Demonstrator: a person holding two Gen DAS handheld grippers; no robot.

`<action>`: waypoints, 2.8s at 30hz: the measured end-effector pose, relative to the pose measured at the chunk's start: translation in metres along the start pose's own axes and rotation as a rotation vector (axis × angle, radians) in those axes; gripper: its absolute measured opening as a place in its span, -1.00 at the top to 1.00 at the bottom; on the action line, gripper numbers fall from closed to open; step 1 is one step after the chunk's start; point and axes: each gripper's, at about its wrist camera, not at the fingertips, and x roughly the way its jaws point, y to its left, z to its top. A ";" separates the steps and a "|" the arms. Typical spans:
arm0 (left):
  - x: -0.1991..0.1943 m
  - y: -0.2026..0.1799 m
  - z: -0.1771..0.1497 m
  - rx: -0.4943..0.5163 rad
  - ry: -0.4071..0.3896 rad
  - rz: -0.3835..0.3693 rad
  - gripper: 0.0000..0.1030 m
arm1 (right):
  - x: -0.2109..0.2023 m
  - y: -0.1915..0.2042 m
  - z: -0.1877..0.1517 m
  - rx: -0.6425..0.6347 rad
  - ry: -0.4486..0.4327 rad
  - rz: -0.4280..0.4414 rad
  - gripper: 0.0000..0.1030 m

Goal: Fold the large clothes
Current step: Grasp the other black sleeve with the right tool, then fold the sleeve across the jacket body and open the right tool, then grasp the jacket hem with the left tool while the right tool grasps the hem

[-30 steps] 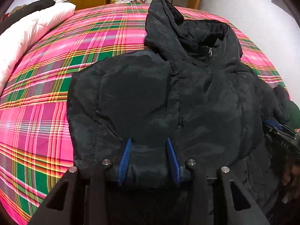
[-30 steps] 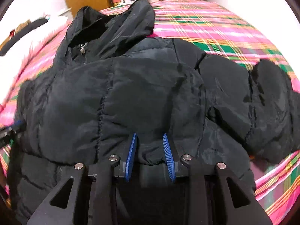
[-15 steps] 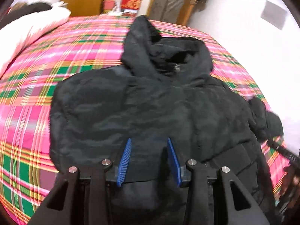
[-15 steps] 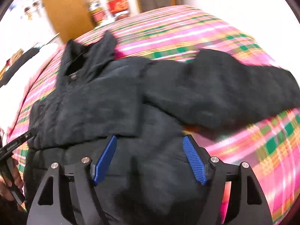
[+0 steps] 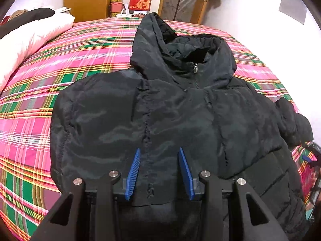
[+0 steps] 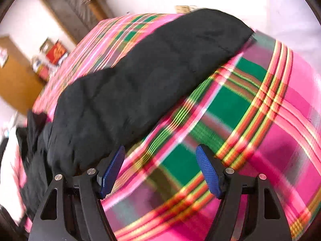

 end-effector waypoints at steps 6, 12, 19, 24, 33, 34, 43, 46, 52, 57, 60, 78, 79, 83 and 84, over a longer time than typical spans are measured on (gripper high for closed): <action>0.007 -0.004 0.000 0.018 -0.001 0.017 0.19 | 0.016 -0.002 0.027 0.007 -0.057 0.020 -0.43; 0.006 -0.001 0.002 0.010 -0.001 0.012 0.19 | 0.028 0.018 0.039 -0.047 -0.090 -0.058 -0.23; 0.002 0.003 0.005 -0.006 -0.002 0.011 0.19 | 0.000 0.042 0.046 -0.079 -0.107 -0.015 0.81; -0.003 0.013 0.008 -0.046 -0.009 0.011 0.19 | -0.051 0.083 0.051 -0.153 -0.180 0.045 0.83; -0.011 0.026 0.012 -0.089 0.000 0.003 0.19 | -0.130 0.174 0.030 -0.309 -0.237 0.216 0.83; -0.012 0.026 0.013 -0.088 0.002 0.003 0.19 | -0.133 0.188 0.023 -0.334 -0.229 0.239 0.83; -0.018 0.041 0.018 -0.131 0.005 0.012 0.19 | -0.110 0.279 -0.064 -0.524 -0.091 0.374 0.83; -0.020 0.046 0.020 -0.147 0.002 0.011 0.19 | -0.085 0.298 -0.098 -0.572 -0.019 0.390 0.83; -0.019 0.053 0.021 -0.175 0.010 0.005 0.19 | -0.029 0.318 -0.154 -0.625 0.117 0.383 0.83; -0.017 0.056 0.021 -0.192 0.017 0.002 0.19 | 0.003 0.323 -0.177 -0.619 0.199 0.378 0.67; -0.015 0.056 0.020 -0.198 0.019 0.001 0.19 | 0.013 0.329 -0.183 -0.619 0.227 0.398 0.25; -0.025 0.064 0.025 -0.329 -0.007 -0.252 0.02 | -0.032 0.308 -0.171 -0.652 0.117 0.426 -0.32; -0.020 0.060 0.024 -0.326 0.016 -0.280 0.00 | -0.024 0.301 -0.168 -0.625 0.125 0.405 -0.32; 0.007 0.040 0.019 -0.287 0.143 -0.365 -0.07 | 0.001 0.284 -0.164 -0.563 0.164 0.360 -0.32; 0.015 0.035 0.017 -0.281 0.171 -0.371 -0.07 | 0.005 0.280 -0.165 -0.556 0.171 0.360 -0.32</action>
